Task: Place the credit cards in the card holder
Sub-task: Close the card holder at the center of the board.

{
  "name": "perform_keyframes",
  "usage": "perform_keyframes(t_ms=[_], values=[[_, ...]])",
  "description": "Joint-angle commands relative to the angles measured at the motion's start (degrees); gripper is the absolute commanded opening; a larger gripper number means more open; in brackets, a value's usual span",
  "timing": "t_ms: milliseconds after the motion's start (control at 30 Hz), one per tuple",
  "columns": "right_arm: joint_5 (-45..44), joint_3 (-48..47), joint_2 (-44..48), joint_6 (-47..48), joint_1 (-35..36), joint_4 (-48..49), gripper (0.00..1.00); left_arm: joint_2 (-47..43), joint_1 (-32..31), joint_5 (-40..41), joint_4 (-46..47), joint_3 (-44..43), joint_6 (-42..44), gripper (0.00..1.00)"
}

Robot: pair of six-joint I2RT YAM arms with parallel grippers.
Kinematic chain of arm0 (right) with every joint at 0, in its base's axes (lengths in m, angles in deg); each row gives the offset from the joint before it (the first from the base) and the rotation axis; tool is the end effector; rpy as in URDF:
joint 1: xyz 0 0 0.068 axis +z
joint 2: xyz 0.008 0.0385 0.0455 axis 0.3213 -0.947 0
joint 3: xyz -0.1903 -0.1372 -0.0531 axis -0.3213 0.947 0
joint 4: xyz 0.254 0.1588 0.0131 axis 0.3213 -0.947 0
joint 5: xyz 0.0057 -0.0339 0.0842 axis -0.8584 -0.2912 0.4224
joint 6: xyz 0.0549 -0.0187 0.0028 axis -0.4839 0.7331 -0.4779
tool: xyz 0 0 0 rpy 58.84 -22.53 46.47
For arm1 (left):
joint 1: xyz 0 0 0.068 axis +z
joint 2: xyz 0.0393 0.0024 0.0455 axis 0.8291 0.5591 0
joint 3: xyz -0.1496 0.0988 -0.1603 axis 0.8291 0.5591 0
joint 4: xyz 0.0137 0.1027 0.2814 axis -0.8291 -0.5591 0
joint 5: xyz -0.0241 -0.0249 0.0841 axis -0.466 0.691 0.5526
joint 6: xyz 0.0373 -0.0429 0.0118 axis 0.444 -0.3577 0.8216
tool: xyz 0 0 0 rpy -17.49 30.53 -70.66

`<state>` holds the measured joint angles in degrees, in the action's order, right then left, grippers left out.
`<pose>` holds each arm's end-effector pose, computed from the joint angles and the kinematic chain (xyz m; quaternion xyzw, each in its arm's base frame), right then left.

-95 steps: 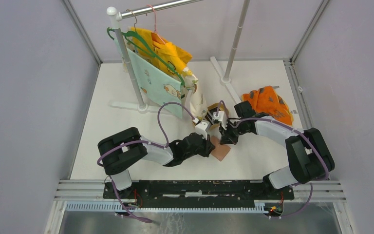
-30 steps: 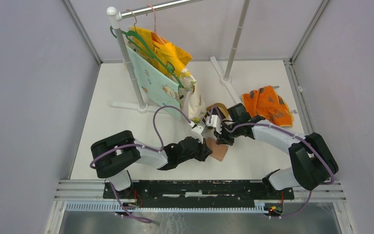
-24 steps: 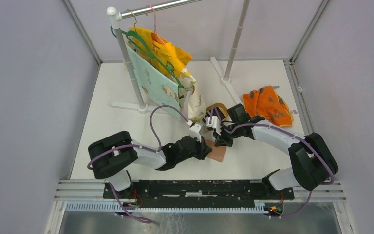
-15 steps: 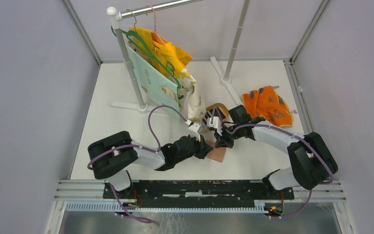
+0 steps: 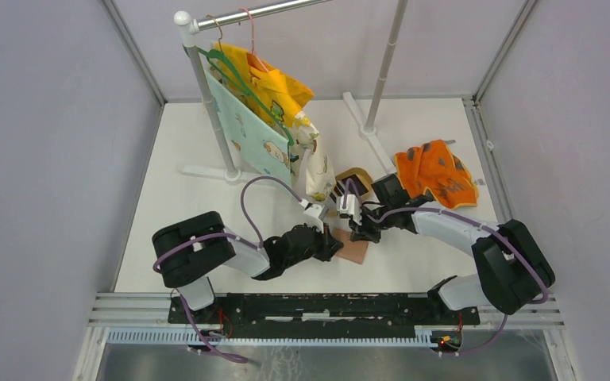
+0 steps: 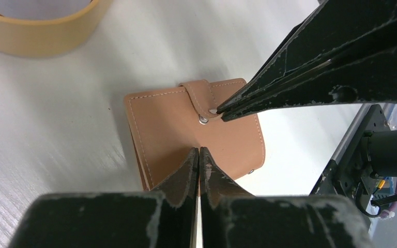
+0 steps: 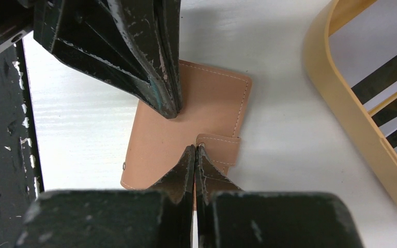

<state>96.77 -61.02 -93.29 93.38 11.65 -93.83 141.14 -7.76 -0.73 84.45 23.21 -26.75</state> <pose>0.2326 0.1665 0.1027 -0.5867 0.7056 0.3019 0.2584 0.1404 -0.2703 0.0463 0.1332 0.8239 -0.3884 0.3906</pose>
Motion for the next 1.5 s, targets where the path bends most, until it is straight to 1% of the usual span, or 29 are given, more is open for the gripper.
perform_keyframes(t_ms=[0, 200, 467, 700, 1167, 1467], values=[[-2.58, 0.53, 1.71, 0.59, 1.37, 2.78, 0.0, 0.24, 0.32, 1.68, 4.21, 0.76, -1.82, 0.06], [-4.47, 1.06, 2.17, 0.3, 2.9, 4.28, 0.0, 0.58, 0.44, 1.3, 5.56, 1.63, -2.3, 0.05], [-4.81, 0.93, 2.1, 1.39, 4.27, 3.46, 0.0, 0.57, 0.42, 1.11, 5.62, 1.59, -2.22, 0.05], [-6.89, 0.63, 1.45, 2.95, 5.76, 2.22, 0.0, 0.2, 0.4, 0.99, 5.62, 1.73, -2.14, 0.05], [-12.01, 0.43, 1.12, 9.84, 9.76, -3.6, 0.0, -1.38, 0.6, 1.51, 4.63, 2.2, -1.7, 0.05], [-16.22, 0.01, -1.45, 11.4, 12.01, -6.54, 0.0, -3.34, 0.71, 1.66, 3.87, 2.71, -1.68, 0.05]])
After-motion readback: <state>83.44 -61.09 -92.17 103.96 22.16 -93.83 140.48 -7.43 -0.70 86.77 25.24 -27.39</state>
